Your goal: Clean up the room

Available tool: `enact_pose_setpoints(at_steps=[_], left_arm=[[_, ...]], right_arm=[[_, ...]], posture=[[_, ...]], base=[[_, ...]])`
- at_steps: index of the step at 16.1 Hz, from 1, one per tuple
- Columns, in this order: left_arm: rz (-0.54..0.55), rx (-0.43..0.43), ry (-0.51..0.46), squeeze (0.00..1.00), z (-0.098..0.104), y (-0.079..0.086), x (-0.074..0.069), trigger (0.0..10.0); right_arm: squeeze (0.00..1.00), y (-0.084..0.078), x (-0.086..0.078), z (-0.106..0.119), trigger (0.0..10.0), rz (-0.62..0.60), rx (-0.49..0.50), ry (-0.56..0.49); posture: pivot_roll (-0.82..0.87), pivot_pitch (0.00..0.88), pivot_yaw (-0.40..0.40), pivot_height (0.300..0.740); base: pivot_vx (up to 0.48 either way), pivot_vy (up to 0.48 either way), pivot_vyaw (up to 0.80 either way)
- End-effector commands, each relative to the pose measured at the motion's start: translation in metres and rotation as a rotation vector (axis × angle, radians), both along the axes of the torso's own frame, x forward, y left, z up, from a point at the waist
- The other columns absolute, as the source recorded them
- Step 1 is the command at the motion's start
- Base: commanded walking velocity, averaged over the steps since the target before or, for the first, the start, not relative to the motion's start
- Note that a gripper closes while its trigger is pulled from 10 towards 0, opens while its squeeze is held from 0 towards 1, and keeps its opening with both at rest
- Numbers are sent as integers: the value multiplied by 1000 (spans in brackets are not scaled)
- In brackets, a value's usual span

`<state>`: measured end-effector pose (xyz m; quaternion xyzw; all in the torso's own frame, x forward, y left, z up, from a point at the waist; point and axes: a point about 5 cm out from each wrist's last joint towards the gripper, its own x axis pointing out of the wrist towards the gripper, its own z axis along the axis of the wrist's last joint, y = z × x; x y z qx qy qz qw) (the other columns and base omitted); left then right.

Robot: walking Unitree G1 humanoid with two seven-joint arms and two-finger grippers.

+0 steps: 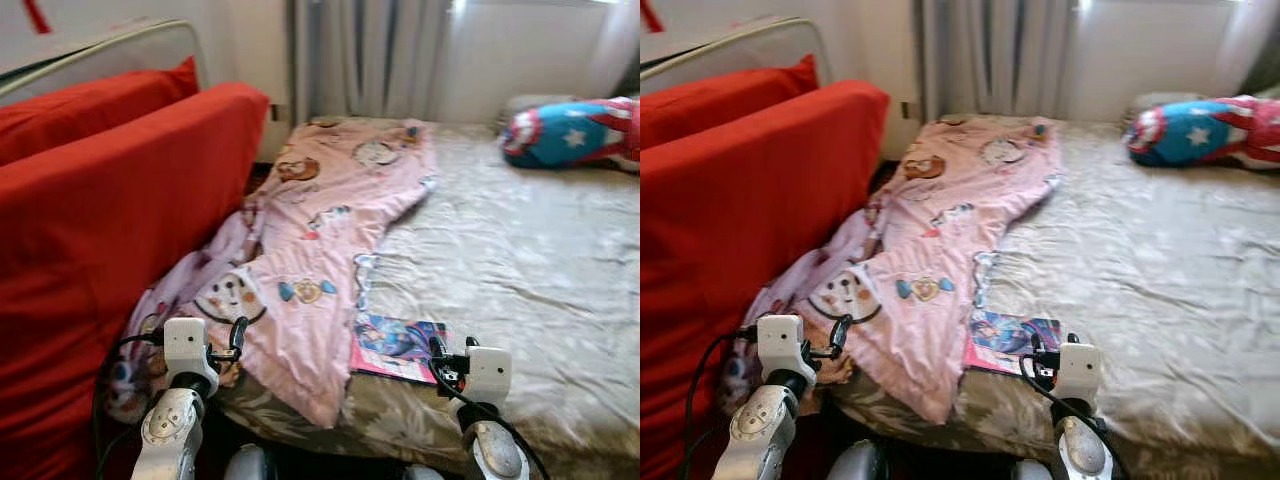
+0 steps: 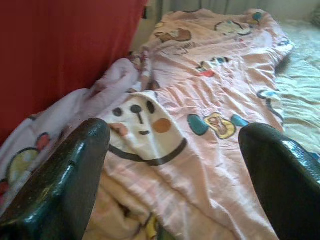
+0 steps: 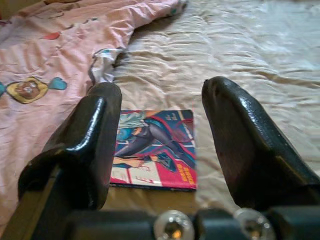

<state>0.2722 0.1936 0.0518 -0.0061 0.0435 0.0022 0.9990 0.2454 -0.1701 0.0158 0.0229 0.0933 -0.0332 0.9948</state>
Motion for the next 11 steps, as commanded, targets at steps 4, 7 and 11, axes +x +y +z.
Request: enact_pose_setpoints(at_steps=[4, 7, 11], left_arm=[[-21, 5, -6, 0, 3, -4, 1, 10000], [-20, 2, -4, 0, 3, -4, 1, 10000], [-23, -2, 2, 0, 3, -5, 2, 10000]], right_arm=[[0, 1, 2, 0, 10000, 6, 9, -2], [0, 2, 2, 1, 10000, 10, 9, -6], [0, 5, 4, 4, 10000, 42, 4, -37]], posture=[[-97, 0, 20, 625], [-97, 0, 22, 625], [-96, 0, 22, 625]], base=[[0, 0, 0], [0, 0, 0], [0, 0, 0]])
